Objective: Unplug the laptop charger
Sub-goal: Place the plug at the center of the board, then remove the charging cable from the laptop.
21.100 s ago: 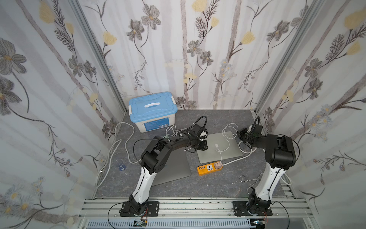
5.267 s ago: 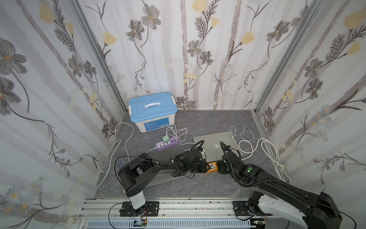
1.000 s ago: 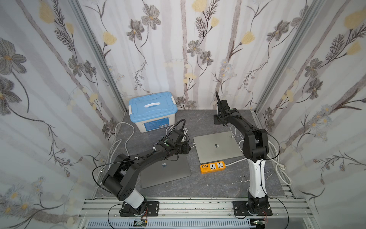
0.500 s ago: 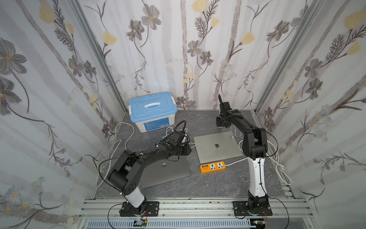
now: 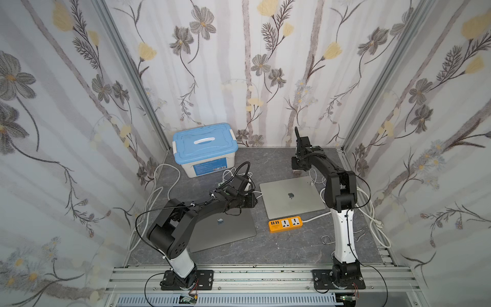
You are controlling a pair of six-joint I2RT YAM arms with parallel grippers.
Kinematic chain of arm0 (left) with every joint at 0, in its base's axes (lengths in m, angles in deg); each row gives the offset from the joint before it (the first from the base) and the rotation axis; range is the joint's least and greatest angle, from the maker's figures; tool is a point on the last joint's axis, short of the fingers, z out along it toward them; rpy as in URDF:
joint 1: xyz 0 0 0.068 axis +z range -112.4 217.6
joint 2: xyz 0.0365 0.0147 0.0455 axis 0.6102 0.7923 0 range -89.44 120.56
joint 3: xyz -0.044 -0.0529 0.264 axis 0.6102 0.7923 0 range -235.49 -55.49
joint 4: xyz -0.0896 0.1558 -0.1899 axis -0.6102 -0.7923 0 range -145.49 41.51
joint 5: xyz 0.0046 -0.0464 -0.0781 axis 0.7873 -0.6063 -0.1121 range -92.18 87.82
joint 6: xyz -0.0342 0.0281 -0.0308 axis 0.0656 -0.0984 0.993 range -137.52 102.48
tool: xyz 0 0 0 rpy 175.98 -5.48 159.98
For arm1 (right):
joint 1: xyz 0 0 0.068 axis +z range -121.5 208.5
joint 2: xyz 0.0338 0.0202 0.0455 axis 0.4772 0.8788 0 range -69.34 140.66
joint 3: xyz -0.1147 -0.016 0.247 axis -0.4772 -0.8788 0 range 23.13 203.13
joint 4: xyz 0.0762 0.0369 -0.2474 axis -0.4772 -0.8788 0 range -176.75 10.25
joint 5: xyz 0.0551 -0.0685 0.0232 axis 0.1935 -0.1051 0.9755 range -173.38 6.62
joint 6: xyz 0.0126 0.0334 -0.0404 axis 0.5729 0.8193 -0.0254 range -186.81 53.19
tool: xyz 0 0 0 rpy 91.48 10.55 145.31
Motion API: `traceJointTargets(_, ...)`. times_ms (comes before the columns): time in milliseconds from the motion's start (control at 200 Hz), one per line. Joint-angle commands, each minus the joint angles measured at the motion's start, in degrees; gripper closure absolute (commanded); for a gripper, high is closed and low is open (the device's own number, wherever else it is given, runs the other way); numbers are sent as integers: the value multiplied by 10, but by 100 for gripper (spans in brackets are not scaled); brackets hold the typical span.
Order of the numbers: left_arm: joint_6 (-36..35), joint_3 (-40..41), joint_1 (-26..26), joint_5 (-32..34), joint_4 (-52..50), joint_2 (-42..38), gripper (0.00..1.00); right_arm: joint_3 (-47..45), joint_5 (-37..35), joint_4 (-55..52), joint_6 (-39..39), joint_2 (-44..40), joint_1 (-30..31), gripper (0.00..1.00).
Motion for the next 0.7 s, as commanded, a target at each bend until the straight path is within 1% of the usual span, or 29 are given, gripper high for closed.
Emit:
traceJointTargets(0, -2, -4, 1, -2, 8, -4, 62, -10, -5, 47, -17, -28, 7, 50)
traceJointTargets(60, -3, -2, 1, 0, 6, -13, 62, -37, -9, 73, -27, -61, 21, 48)
traceJointTargets(160, -11, 5, 3, 20, -5, -43, 62, -104, -18, 130, -39, -134, 54, 42)
traceJointTargets(215, -16, 8, 9, 28, -15, -61, 62, -143, -11, 161, -41, -177, 74, 40)
traceJointTargets(295, -20, 17, 31, 24, -28, -92, 62, -201, 5, 207, -34, -231, 102, 34)
traceJointTargets(370, -19, 32, 60, 11, -32, -128, 62, -251, 26, 246, -15, -268, 126, 33)
traceJointTargets(460, -24, 49, 96, 13, -50, -175, 62, -294, 57, 275, 7, -296, 150, 34)
traceJointTargets(629, -34, 80, 151, 21, -103, -258, 61, -353, 50, 309, 15, -325, 213, 34)
traceJointTargets(694, -36, 91, 167, 16, -126, -275, 60, -370, 54, 317, 15, -330, 236, 34)
